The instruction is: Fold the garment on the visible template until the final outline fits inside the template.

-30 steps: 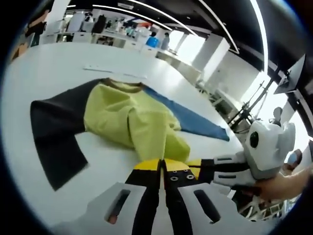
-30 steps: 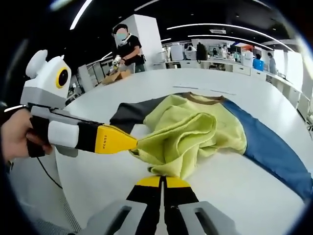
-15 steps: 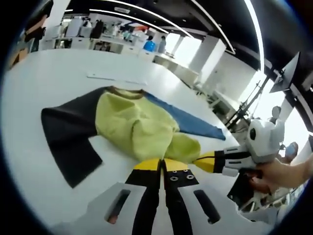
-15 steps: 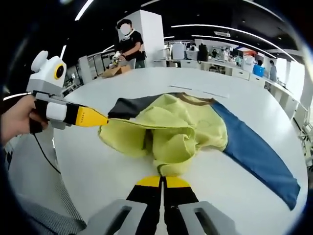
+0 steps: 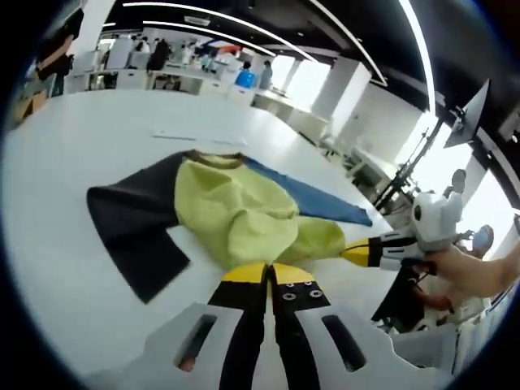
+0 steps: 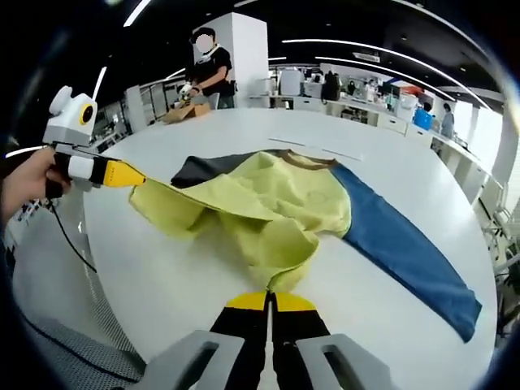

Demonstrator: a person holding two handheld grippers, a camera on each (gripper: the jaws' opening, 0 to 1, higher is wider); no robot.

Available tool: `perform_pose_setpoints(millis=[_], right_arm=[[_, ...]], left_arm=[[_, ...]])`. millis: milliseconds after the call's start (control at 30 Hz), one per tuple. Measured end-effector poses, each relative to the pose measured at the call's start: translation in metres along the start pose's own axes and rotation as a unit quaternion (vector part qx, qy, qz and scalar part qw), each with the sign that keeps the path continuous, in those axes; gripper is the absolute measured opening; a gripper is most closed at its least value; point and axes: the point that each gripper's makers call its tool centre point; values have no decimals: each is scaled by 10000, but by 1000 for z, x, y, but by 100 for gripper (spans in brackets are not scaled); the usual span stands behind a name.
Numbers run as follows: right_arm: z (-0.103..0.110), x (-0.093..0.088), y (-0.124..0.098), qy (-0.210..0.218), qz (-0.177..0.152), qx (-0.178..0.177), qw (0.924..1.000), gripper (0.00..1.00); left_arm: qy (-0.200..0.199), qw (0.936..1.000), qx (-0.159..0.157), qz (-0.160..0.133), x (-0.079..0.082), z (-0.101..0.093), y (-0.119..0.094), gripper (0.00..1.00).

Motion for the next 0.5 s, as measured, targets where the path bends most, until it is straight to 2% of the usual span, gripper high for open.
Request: perform_pose_setpoints(millis=[500], right_arm=[[-17,-22,-22,65,164,-143,9997,0]], left_arm=[[127,9998,89,142,-12,17,-25,0]])
Point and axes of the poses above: the point that each gripper's makers call its tool centre point, and the gripper's own axes: y roughly forward along the fingers, z roughly to its left, x roughly out of its top, and after that the axes turned 9 degrees about -y, right-handed
